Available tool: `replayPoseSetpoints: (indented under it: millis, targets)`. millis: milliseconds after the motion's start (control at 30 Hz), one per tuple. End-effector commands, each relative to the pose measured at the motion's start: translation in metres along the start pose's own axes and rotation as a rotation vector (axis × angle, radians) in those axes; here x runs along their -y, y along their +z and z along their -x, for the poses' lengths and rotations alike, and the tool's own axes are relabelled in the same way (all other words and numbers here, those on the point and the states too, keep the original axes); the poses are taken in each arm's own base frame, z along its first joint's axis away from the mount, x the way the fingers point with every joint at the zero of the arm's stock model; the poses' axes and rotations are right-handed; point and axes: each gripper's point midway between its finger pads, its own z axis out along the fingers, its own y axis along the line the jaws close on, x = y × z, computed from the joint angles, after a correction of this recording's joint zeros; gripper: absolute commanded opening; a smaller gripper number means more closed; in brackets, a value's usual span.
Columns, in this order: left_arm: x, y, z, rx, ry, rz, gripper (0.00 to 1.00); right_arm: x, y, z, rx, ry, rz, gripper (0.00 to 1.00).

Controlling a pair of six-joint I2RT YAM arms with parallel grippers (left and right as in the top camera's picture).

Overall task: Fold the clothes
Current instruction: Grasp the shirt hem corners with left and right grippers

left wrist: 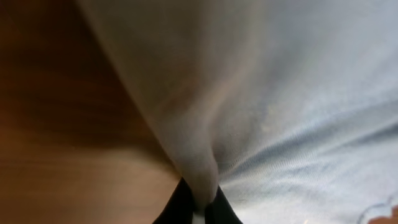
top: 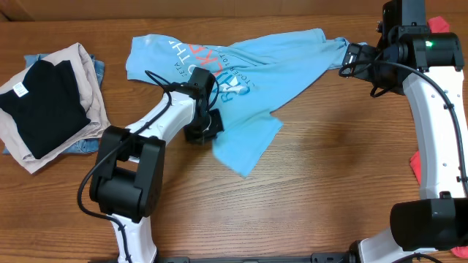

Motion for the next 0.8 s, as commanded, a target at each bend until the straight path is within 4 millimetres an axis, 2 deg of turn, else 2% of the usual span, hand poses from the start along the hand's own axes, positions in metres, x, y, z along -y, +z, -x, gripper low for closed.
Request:
replayPoseSetpoints:
  millis: [0, 100, 200, 333, 400, 467, 567, 667, 767]
  targets:
    - [-0.050, -0.040, 0.010, 0.095, -0.051, 0.173, 0.04, 0.001, -0.004, 0.003, 0.015, 0.007, 0.001, 1.00]
    - [-0.090, -0.087, 0.005, 0.141, -0.129, 0.240, 0.04, 0.000, 0.000, 0.003, 0.006, 0.007, -0.002, 1.00]
    - [-0.122, -0.138, 0.001, 0.225, -0.228, 0.209, 0.04, -0.001, 0.008, 0.001, -0.015, 0.005, -0.004, 1.00]
    - [-0.152, -0.187, -0.002, 0.357, -0.337, 0.156, 0.04, -0.003, 0.022, -0.006, -0.069, 0.003, 0.001, 1.00]
    - [-0.160, -0.202, -0.003, 0.405, -0.364, 0.142, 0.04, -0.006, 0.029, -0.012, -0.102, 0.003, 0.015, 1.00]
    - [-0.164, -0.208, -0.003, 0.427, -0.355, 0.140, 0.04, -0.005, 0.038, -0.022, -0.142, 0.003, 0.015, 1.00]
    - [-0.163, -0.206, -0.004, 0.416, -0.341, 0.144, 0.04, -0.006, 0.053, -0.042, -0.212, 0.022, 0.024, 1.00]
    - [-0.161, -0.200, -0.004, 0.399, -0.333, 0.148, 0.04, -0.014, 0.070, -0.072, -0.318, 0.031, 0.084, 1.00]
    - [-0.161, -0.195, -0.003, 0.382, -0.334, 0.148, 0.04, -0.013, 0.085, -0.105, -0.415, 0.033, 0.086, 1.00]
